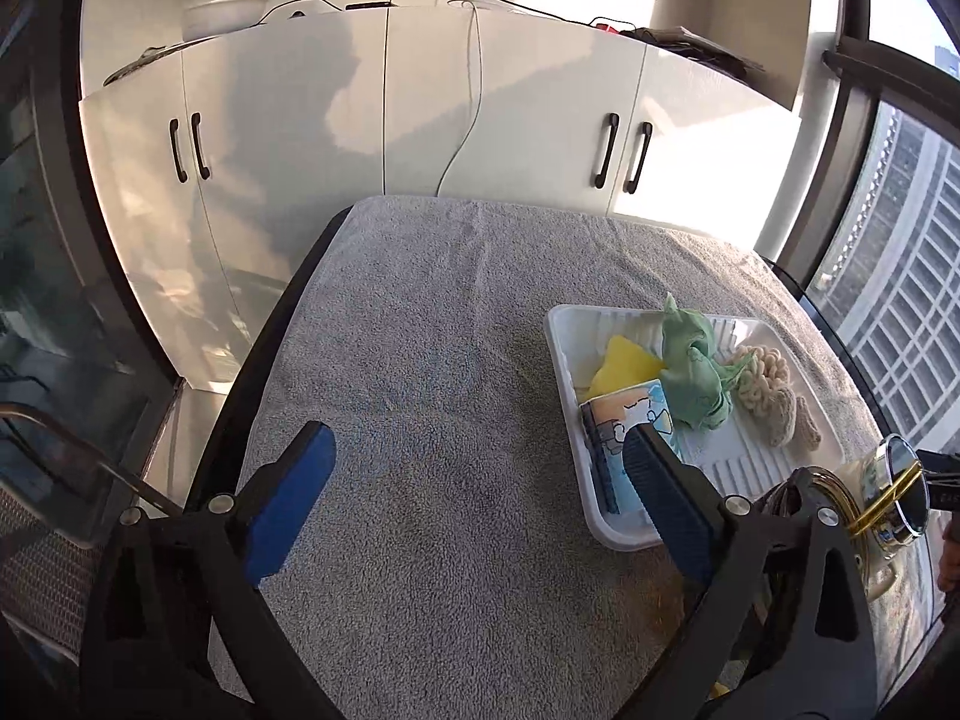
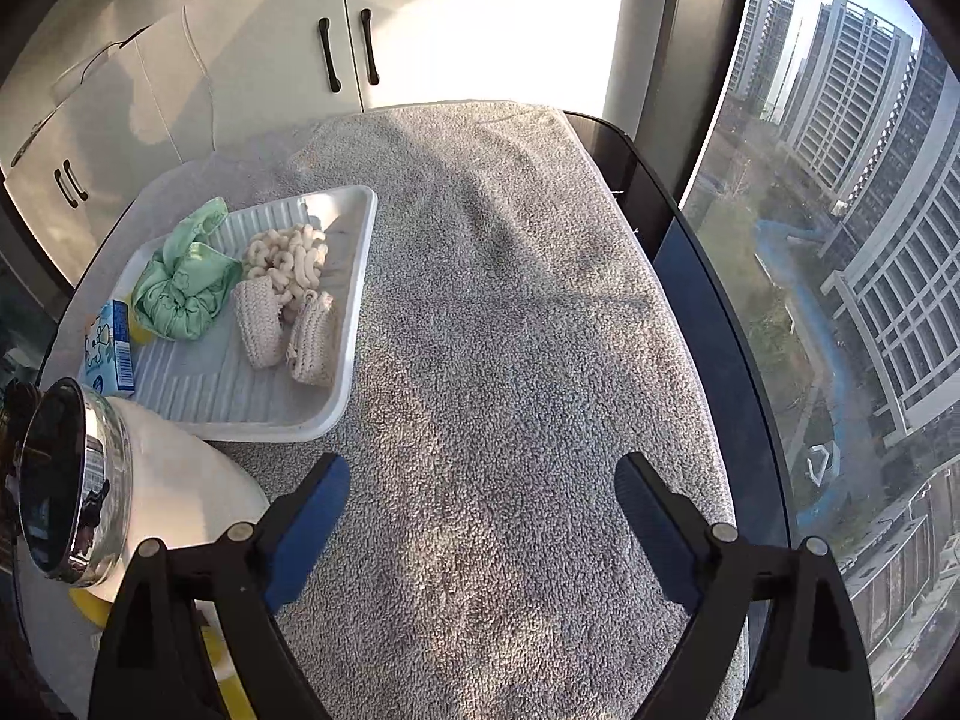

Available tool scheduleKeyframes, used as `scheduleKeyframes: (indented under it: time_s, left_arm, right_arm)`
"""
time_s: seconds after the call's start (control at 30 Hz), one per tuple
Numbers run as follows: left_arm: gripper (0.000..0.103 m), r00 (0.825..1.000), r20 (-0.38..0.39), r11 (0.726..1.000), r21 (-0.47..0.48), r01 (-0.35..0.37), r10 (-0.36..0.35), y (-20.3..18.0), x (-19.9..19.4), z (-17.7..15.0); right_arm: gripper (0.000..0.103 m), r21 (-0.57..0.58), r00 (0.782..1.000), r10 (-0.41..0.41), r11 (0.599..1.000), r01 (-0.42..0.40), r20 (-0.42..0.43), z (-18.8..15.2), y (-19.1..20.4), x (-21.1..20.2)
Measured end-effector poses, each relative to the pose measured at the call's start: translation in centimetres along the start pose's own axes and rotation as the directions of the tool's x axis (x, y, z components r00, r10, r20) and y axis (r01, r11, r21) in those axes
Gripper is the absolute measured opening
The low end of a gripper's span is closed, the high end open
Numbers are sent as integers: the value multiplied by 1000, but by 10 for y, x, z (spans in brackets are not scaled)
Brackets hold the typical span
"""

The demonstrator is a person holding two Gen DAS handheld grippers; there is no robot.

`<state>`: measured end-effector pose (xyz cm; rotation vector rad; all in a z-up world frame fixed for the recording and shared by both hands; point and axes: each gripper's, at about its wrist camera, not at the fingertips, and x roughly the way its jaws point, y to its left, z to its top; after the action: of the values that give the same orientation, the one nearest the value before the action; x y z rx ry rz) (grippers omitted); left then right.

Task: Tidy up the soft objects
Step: 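Withdraw both open tools from the tray back toward the remaining objects, then grasp the blue tissue pack with the left tool while the right tool grasps the beige peanut sponge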

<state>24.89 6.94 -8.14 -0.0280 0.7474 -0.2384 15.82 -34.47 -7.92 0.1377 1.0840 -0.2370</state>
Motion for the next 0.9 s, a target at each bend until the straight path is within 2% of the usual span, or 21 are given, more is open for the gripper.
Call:
scheduleKeyframes:
  time_s: [0.23, 0.5, 0.7, 0.9]
  left_arm:
    - [98, 999, -14, 999, -11, -49, 49, 11, -23, -39]
    - [98, 996, -19, 996, 18, -92, 92, 11, -50, -86]
    - [98, 997, -71, 1000, -4, -25, 25, 7, -65, -118]
    - [98, 993, -97, 997, 30, 69, -66, -27, -86, -147]
  right_arm:
    - [92, 14, 1000, -10, 1000, 10, -15, -39, -13, -9]
    - [92, -28, 999, -35, 999, 34, -21, -89, -11, -23]
    - [92, -85, 998, -56, 995, 55, -14, -120, 2, -36]
    - [92, -178, 999, -33, 983, 34, 7, -146, 29, -52]
